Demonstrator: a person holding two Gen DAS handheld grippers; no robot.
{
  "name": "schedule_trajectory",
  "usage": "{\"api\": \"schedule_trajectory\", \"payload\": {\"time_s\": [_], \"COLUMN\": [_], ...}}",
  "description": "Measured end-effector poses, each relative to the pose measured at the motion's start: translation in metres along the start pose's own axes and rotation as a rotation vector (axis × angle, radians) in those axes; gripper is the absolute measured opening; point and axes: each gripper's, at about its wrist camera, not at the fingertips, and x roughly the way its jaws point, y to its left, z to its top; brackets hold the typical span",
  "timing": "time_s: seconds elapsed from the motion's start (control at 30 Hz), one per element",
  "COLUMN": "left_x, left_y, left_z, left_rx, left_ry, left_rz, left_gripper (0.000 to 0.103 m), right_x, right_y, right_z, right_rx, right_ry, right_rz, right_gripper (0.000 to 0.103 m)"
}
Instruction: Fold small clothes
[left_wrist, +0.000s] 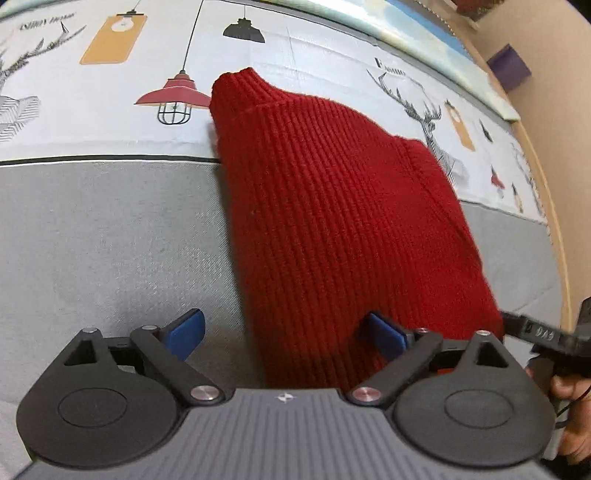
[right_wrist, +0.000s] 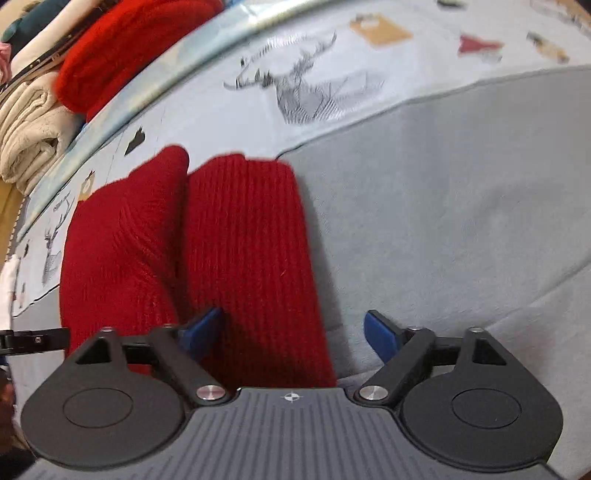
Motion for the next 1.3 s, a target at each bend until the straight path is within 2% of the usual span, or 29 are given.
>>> {"api": "schedule_trajectory", "payload": {"time_s": [0.07, 0.17, 0.23, 0.27, 0.3, 0.33, 0.4, 0.5, 0.63, 0.77, 0.9, 0.97, 1.03, 1.13, 1.2, 1.27, 1.3], "left_x": [0.008, 0.019, 0.022, 0.022, 0.021, 0.017, 0.009, 0.0, -0.024, -0.041, -0.063, -0.078, -0.089, -0.094, -0.084, -0.058, -0.05], "left_y": [0.003, 0.008, 0.009, 0.01, 0.01, 0.008, 0.007, 0.016, 0.033, 0.063, 0.086, 0.091, 0.092, 0.082, 0.069, 0.061, 0.057], "left_z": [0.005, 0.009, 0.011, 0.012, 0.014, 0.016, 0.018, 0.021, 0.026, 0.032, 0.034, 0.034, 0.031, 0.024, 0.017, 0.007, 0.002], "left_rx": [0.0, -0.022, -0.011, -0.005, -0.002, 0.0, 0.039, 0.032, 0.018, -0.03, -0.064, -0.062, -0.05, 0.017, 0.106, 0.193, 0.229], "left_ry": [0.004, 0.023, 0.017, 0.013, 0.008, 0.0, -0.035, -0.059, -0.133, -0.167, -0.223, -0.278, -0.301, -0.277, -0.234, -0.135, -0.132], "left_rz": [-0.007, -0.033, -0.048, -0.057, -0.085, -0.121, -0.113, -0.099, -0.051, 0.0, 0.035, 0.067, 0.067, 0.023, 0.034, 0.137, 0.186], "left_gripper": [0.103, 0.103, 0.102, 0.1, 0.079, 0.071, 0.062, 0.055, 0.05, 0.044, 0.028, 0.03, 0.031, 0.031, 0.031, 0.032, 0.035], "right_x": [0.004, 0.01, 0.009, 0.009, 0.009, 0.008, 0.005, 0.004, 0.007, 0.019, 0.028, 0.028, 0.026, 0.03, 0.031, 0.028, 0.028], "right_y": [0.002, 0.003, 0.006, 0.009, 0.012, 0.015, 0.023, 0.034, 0.057, 0.093, 0.115, 0.121, 0.123, 0.114, 0.104, 0.102, 0.104], "right_z": [0.001, 0.004, 0.004, 0.005, 0.006, 0.006, 0.009, 0.014, 0.016, 0.011, 0.009, 0.009, 0.008, 0.004, 0.003, 0.002, 0.002], "right_rx": [-0.007, 0.001, 0.007, 0.001, -0.007, -0.009, -0.022, -0.022, -0.047, -0.115, -0.136, -0.149, -0.17, -0.157, -0.125, -0.129, -0.145], "right_ry": [0.008, 0.025, 0.035, 0.03, 0.023, 0.019, -0.003, -0.047, -0.067, -0.049, -0.036, -0.032, -0.038, -0.032, -0.02, -0.025, -0.031], "right_rz": [0.002, 0.031, 0.071, 0.068, 0.064, 0.063, 0.05, 0.062, 0.143, 0.204, 0.229, 0.235, 0.193, 0.085, 0.064, 0.06, 0.047], "right_gripper": [0.088, 0.085, 0.069, 0.068, 0.065, 0.059, 0.053, 0.044, 0.034, 0.033, 0.033, 0.033, 0.034, 0.034, 0.036, 0.038, 0.041]}}
